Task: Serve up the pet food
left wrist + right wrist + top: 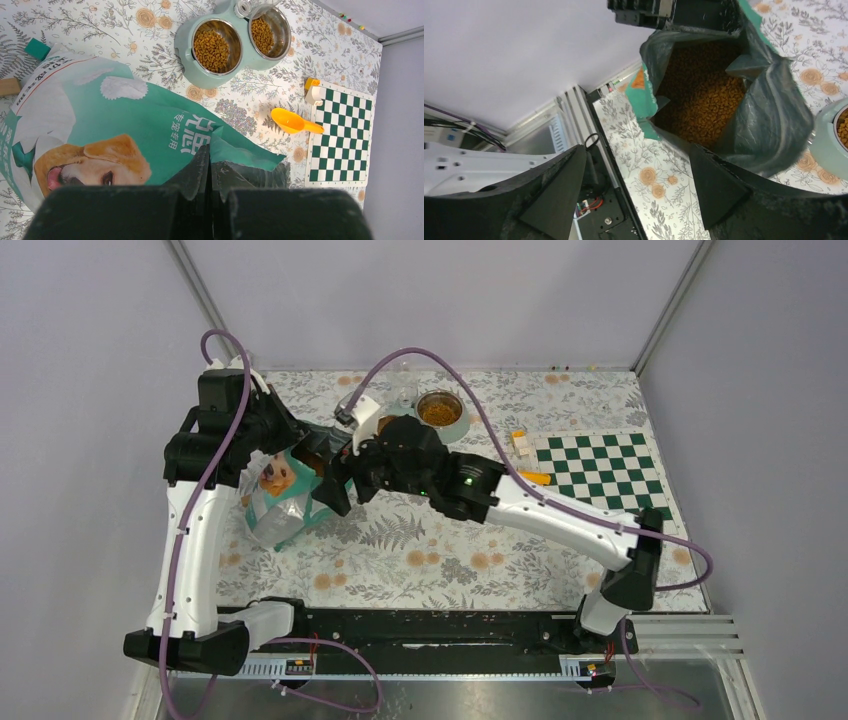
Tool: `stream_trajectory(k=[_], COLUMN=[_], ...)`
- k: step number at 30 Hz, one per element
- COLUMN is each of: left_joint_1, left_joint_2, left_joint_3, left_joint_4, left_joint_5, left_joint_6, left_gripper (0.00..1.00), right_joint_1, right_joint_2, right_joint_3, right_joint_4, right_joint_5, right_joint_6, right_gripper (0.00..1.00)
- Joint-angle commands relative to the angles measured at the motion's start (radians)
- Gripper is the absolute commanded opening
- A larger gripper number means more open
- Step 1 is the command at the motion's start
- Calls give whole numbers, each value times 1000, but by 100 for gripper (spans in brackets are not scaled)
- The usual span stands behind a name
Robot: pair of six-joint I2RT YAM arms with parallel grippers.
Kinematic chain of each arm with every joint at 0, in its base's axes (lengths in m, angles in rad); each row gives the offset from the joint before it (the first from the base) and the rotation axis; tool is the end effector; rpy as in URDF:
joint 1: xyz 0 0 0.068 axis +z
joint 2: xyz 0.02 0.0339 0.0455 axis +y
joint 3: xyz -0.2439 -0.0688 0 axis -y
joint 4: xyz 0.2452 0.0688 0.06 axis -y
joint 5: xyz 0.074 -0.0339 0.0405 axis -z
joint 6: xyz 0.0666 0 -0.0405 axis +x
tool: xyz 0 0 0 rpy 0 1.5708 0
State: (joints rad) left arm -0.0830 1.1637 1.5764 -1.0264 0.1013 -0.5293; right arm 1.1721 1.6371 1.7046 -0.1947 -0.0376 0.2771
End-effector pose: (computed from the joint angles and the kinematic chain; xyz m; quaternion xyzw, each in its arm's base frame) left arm 0.2373 -0.0265 0.4100 -0.1735 0.8697 -0.1815 0.4250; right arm 0.1593 0.3845 0.4154 -0.3359 0.6712 0.4484 0.4853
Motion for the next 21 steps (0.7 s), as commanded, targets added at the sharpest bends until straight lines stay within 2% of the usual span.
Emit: stream_trajectory(k=[1, 8, 15, 18, 21], left_joint_1=[0, 1, 1, 1, 2], left_joint_2=[-52, -58, -61, -61, -62], left_joint_3=[30, 33, 40, 46, 52], left_joint_4=[137, 137, 136, 129, 124], left_joint_5=[3, -2, 0, -6, -15], left_joint_6=[-19, -13, -15, -14, -13], left_gripper=[0, 0, 0, 0, 0], right_joint_1=[8, 7, 6, 6, 6], right_joint_2=[91, 169, 239, 256, 263], right_joint_3=[106, 190, 256, 265, 279], right_joint_4=[-20, -54, -81, -83, -105], right_joint_5=[-6, -33, -79, -92, -106], right_joint_6=[-63, -111, -128, -136, -138], right_gripper=[83, 80, 68, 60, 43])
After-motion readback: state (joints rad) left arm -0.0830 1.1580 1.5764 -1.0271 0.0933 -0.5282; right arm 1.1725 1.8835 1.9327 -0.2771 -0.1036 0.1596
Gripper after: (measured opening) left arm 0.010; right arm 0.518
